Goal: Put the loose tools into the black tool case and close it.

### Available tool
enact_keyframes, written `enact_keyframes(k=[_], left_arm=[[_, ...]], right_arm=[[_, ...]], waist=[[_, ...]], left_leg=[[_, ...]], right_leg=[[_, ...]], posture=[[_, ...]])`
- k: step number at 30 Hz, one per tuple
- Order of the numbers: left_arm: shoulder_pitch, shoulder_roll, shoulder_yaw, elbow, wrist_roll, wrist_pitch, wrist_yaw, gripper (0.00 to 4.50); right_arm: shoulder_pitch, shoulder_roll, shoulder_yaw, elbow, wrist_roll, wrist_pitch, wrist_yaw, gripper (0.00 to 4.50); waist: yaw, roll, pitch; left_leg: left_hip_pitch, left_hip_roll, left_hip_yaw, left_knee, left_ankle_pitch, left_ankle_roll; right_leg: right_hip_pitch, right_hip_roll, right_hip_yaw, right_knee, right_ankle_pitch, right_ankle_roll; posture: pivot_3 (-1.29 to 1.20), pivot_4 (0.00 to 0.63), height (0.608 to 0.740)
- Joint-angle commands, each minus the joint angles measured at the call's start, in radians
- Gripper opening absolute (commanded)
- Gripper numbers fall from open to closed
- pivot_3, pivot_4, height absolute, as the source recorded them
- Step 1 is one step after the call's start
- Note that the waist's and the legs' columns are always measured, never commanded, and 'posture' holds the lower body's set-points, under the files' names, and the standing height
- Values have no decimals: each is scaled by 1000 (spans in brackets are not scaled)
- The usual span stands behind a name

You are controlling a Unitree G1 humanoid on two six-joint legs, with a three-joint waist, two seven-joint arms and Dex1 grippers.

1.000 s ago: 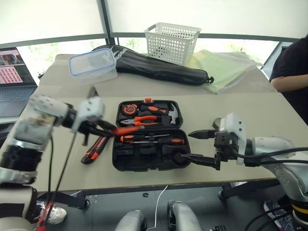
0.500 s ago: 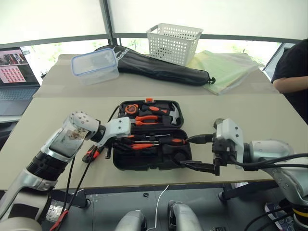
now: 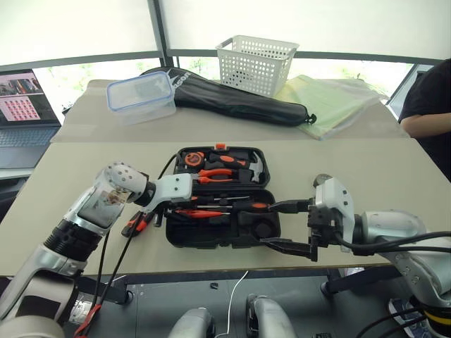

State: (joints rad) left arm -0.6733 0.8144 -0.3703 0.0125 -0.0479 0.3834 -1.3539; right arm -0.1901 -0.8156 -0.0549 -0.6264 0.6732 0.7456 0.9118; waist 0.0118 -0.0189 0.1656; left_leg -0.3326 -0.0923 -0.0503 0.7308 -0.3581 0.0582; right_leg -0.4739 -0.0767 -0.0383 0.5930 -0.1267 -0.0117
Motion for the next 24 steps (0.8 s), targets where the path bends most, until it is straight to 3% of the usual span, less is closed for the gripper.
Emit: enact_keyframes(k=[1,2,7,10,18,24], left_arm=[[-6,17,39,-48,-40,38,-28,3449],[-5,31,60,-70,-73,70,-50,3795],[32,93,171,-114,-208,125,-113,3795],[64,66,213,-79,-241,110,-82,3055],[134,-149,295,28,-342,109,61,142],[153,-186,253,79,-273,87,128,21]], right_arm=[[-1,-1,-31,-32,21,-26,-2,4500],[1,-1,-32,-33,24,-24,-3,4500],[15,-5,-32,-36,25,-29,-2,4500],[14,-5,-29,-31,23,-31,-3,4500],[-18,2,-9,-6,15,-32,-6,4500],[-30,1,-13,2,21,-23,-11,4500]], waist=[[0,0,0],[0,0,0],[-3,0,0],[-2,0,0],[2,0,0],[-1,0,0]], left_leg=[[0,0,0,0,0,0],[0,0,0,0,0,0],[-1,0,0,0,0,0],[0,0,0,0,0,0],[0,0,0,1,0,0],[1,0,0,1,0,0]], right_leg=[[0,0,0,0,0,0],[0,0,0,0,0,0],[-1,1,0,0,0,0],[-1,0,-1,0,0,0],[0,0,-1,0,0,0],[0,0,0,0,0,0]], posture=[[0,150,740],[0,150,740],[0,150,740],[0,150,740],[0,150,740],[0,150,740]])
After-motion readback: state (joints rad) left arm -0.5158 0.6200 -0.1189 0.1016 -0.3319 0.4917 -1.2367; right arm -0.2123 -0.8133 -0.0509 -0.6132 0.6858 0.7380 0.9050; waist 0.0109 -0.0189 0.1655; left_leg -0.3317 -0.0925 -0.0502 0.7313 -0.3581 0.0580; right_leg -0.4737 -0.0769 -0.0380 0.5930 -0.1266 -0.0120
